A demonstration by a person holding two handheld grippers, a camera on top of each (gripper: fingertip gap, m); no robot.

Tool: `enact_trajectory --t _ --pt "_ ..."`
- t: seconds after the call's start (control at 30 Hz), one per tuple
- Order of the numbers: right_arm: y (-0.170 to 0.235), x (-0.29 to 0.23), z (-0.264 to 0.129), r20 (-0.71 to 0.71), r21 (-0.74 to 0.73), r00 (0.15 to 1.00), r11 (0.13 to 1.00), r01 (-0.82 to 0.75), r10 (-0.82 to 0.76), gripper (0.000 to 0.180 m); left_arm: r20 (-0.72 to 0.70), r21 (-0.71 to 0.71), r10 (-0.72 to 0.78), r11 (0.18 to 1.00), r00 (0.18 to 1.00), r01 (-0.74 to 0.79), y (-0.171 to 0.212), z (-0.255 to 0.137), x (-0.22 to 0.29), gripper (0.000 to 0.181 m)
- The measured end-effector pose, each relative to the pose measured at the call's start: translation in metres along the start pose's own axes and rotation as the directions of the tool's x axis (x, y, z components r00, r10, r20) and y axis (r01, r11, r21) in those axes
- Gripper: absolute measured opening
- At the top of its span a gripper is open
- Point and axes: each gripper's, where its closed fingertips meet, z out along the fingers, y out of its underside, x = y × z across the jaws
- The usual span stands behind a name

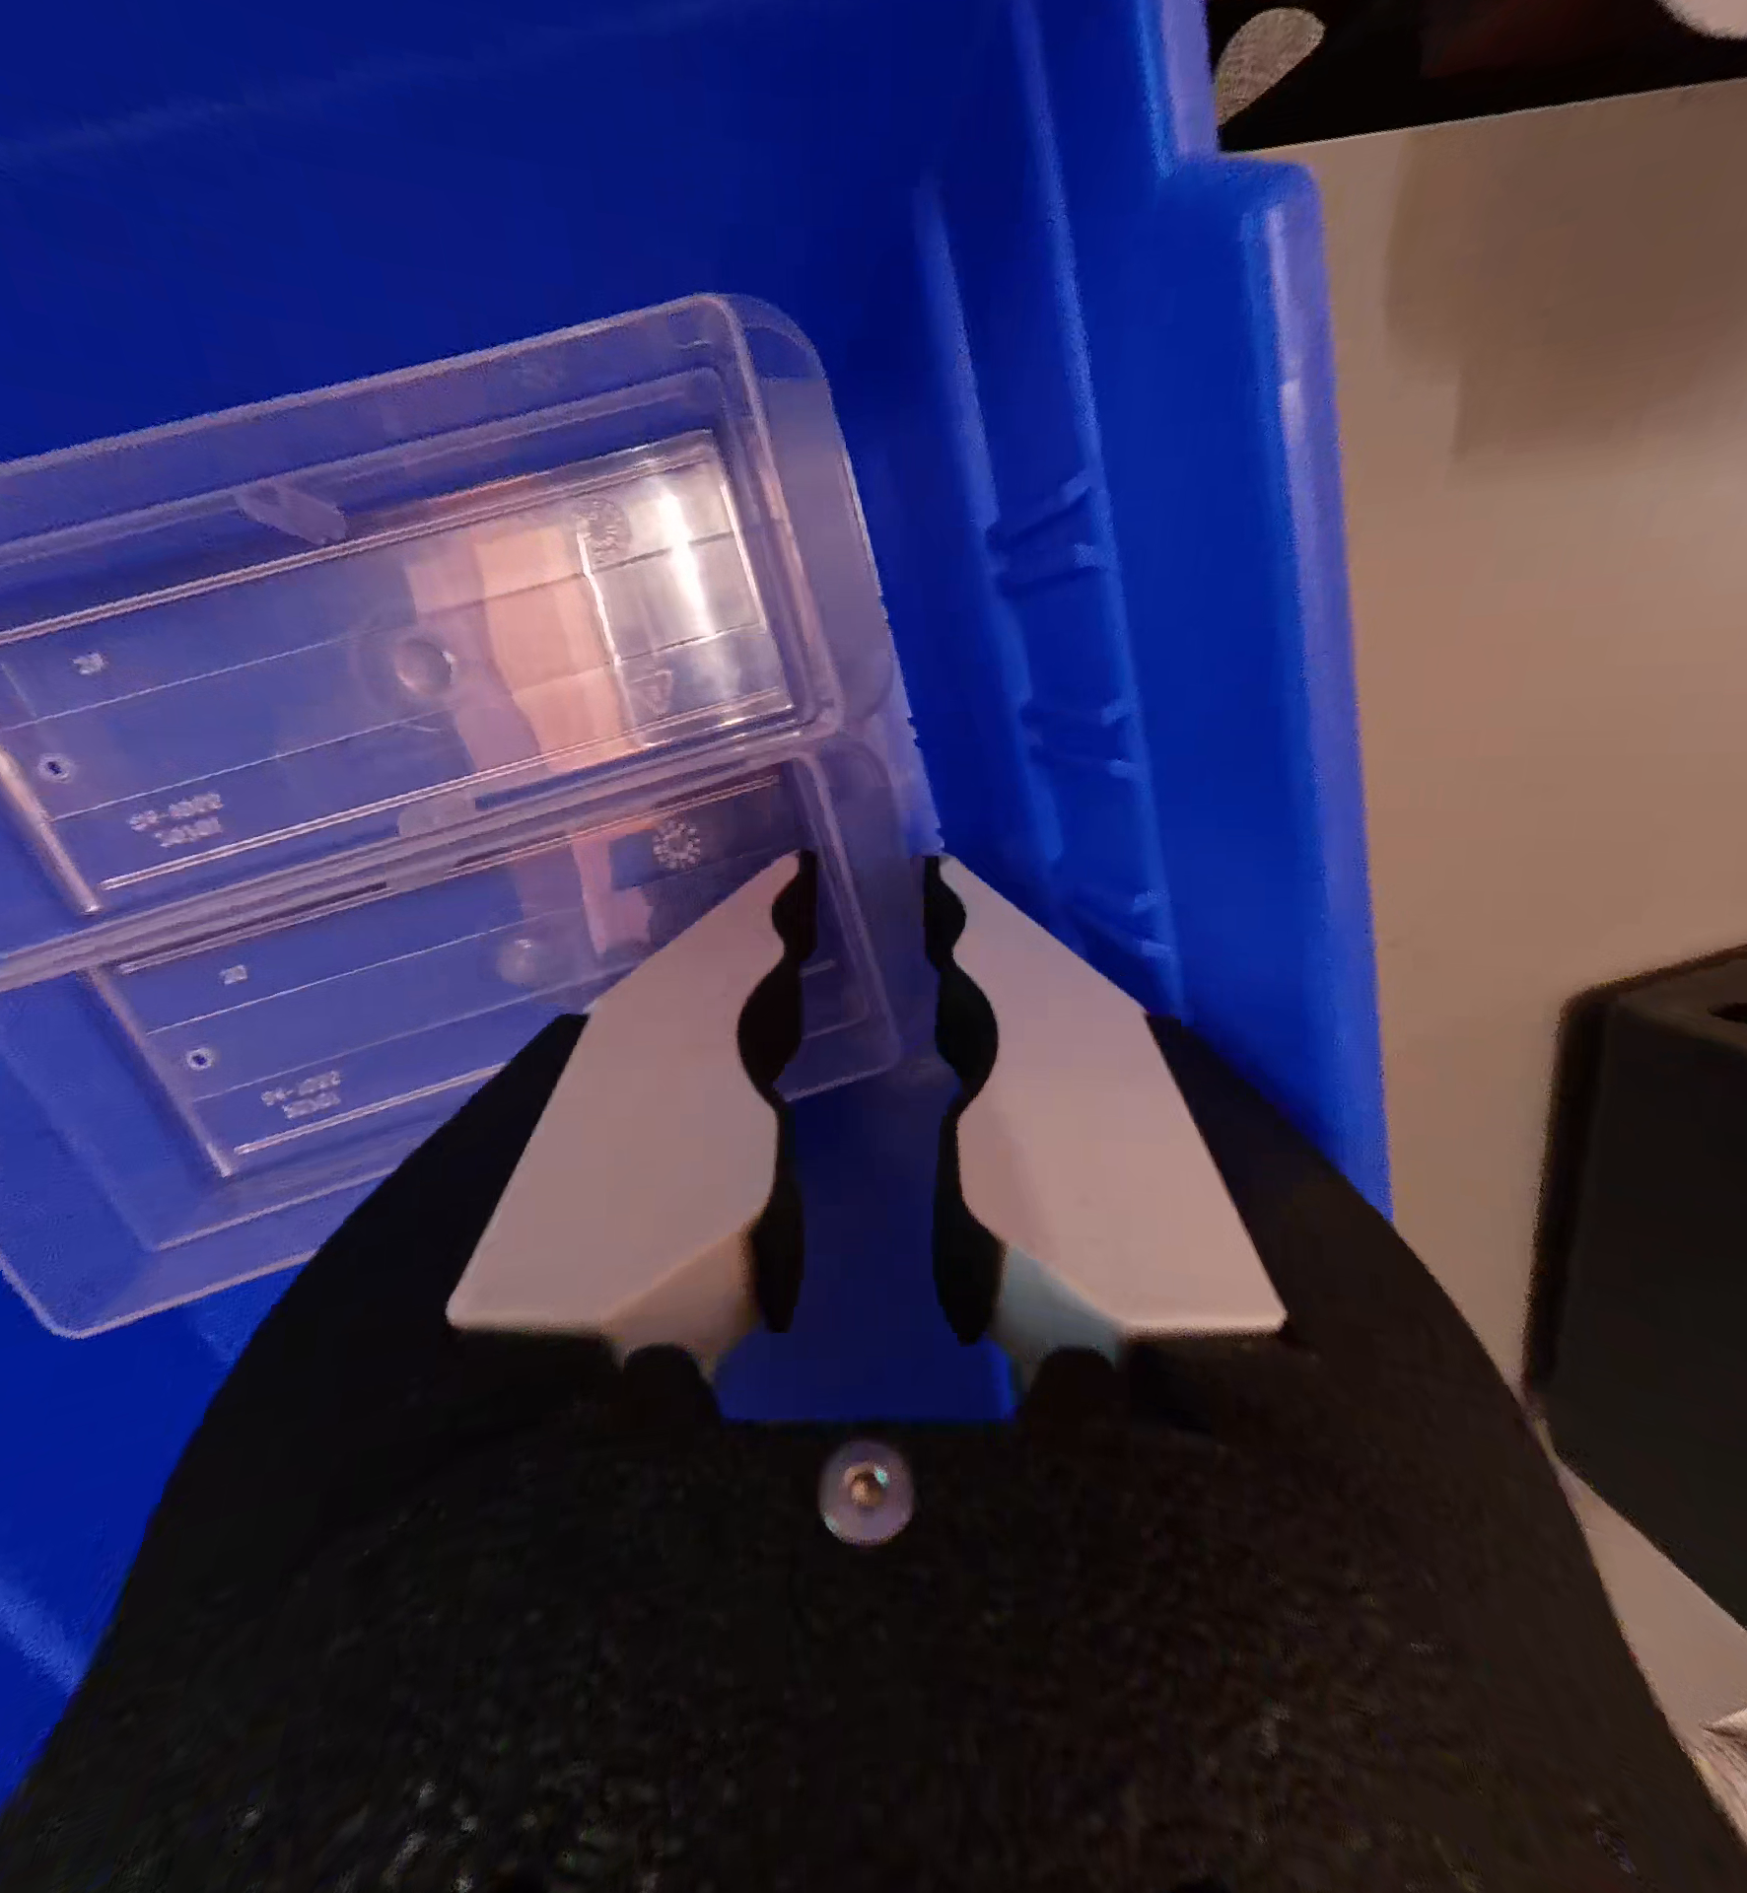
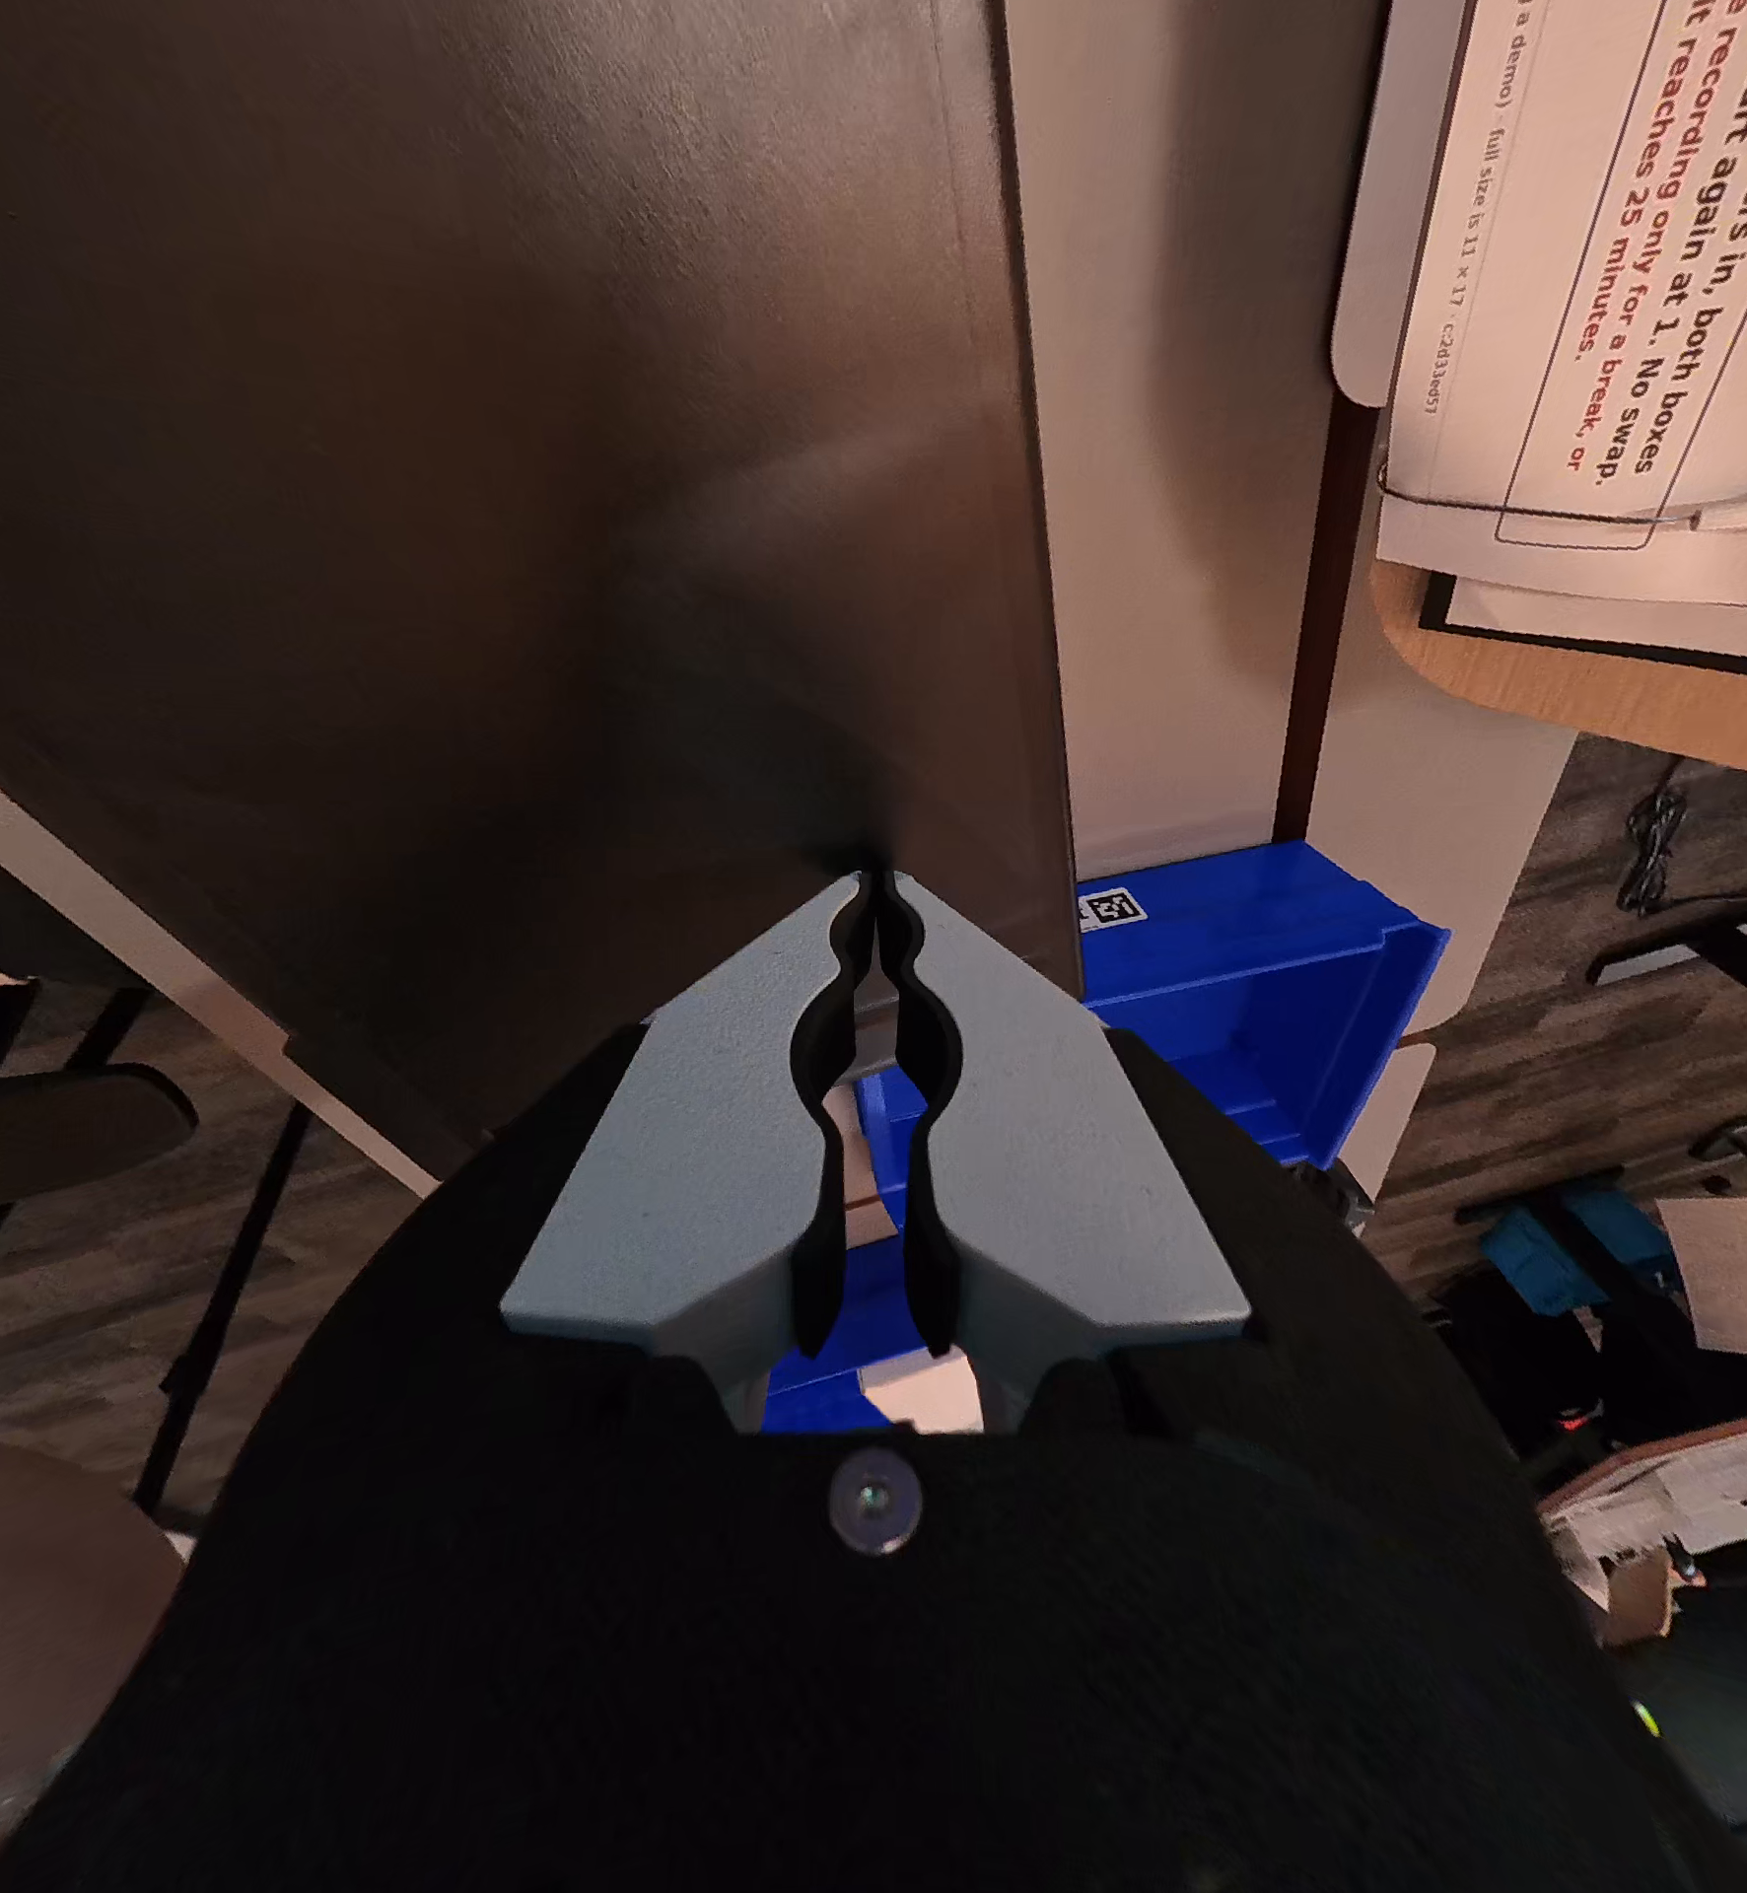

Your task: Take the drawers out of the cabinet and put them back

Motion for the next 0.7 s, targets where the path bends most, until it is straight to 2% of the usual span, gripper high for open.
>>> enact_trajectory --t 0.13,0.33,0.47,0.57,0.7 --pt "0.0 0.0 0.0 0.008 0.022 1.0 1.0 -0.001 0.001 0.0 0.1 -0.053 0.075 0.996 0.992 -0.07 0.014 -0.007 -0.015 0.016" --pt "0.0 0.0 0.0 0.002 0.026 1.0 1.0 -0.001 0.001 0.0 0.058 -0.134 0.131 0.983 0.99 -0.122 0.046 -0.015 -0.011 0.014" --pt "0.0 0.0 0.0 -0.011 0.012 1.0 1.0 -0.003 0.003 0.0 0.119 -0.116 0.167 0.981 0.979 -0.153 0.053 -0.014 -0.012 0.014" --pt "0.0 0.0 0.0 -0.017 0.006 1.0 1.0 -0.005 0.005 0.0 0.188 -0.095 0.257 0.965 0.948 -0.243 0.057 -0.016 -0.014 0.012" --pt "0.0 0.0 0.0 0.006 0.029 1.0 0.999 -0.022 0.022 0.0 0.21 -0.095 0.368 0.93 0.906 -0.356 0.072 -0.041 -0.002 0.011"
